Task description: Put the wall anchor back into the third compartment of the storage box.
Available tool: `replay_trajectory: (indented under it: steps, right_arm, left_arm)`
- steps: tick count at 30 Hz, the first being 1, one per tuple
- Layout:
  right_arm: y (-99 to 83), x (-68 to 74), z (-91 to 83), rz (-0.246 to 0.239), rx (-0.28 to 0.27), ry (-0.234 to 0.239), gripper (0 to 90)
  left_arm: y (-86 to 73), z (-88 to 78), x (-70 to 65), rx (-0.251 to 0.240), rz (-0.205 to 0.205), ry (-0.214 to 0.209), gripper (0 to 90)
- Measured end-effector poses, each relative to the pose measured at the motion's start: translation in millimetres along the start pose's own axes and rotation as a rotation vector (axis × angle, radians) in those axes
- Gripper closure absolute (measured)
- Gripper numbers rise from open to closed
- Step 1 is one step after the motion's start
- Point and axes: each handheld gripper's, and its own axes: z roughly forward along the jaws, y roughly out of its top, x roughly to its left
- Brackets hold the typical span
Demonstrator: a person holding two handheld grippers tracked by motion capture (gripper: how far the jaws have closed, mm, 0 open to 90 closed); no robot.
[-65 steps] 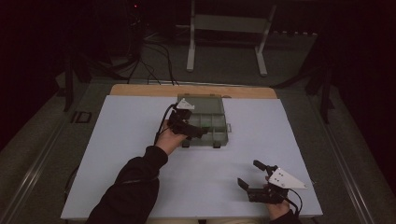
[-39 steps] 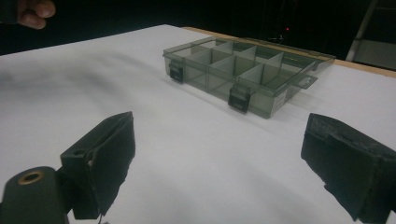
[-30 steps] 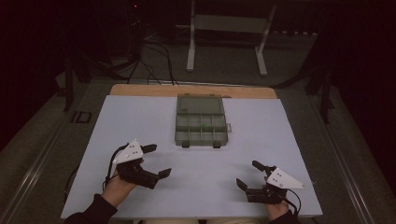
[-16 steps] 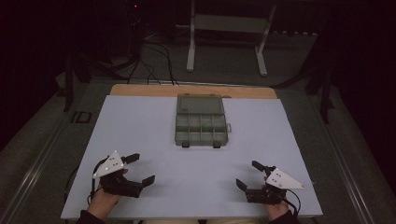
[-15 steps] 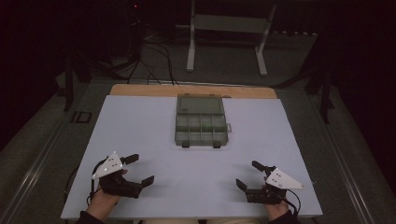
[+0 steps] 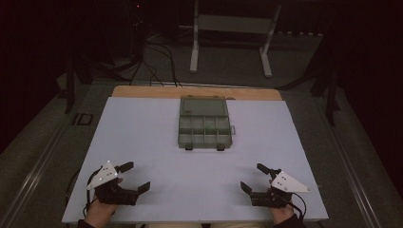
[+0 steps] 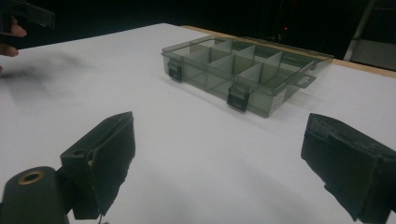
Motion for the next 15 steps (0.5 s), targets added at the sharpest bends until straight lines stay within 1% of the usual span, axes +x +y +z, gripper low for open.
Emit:
replay_trajectory:
  steps: [3,4,10,11,15]
  right_arm:
    - [-0.2,0.2,0.4,-0.004,0.003,0.002,9.9]
    - [-0.4,0.2,0.7,-0.004,0.003,0.003,9.9]
    - [-1.1,-0.1,1.3,-0.002,0.008,0.005,9.9]
    - [-1.2,-0.2,1.5,-0.003,0.009,0.006,9.9]
    - [-1.5,0.0,2.1,-0.004,0.012,0.008,9.9]
  left_arm:
    - [-1.3,0.6,-0.5,0.003,0.008,0.006,0.0]
    - [-2.5,1.5,-1.2,0.012,0.019,0.009,0.0]
    - [-5.4,3.8,-1.6,0.025,0.025,0.011,0.0]
    - [-5.2,4.1,-2.6,0.026,0.033,0.01,0.0]
    - [-6.0,5.0,-3.1,0.031,0.045,0.015,0.0]
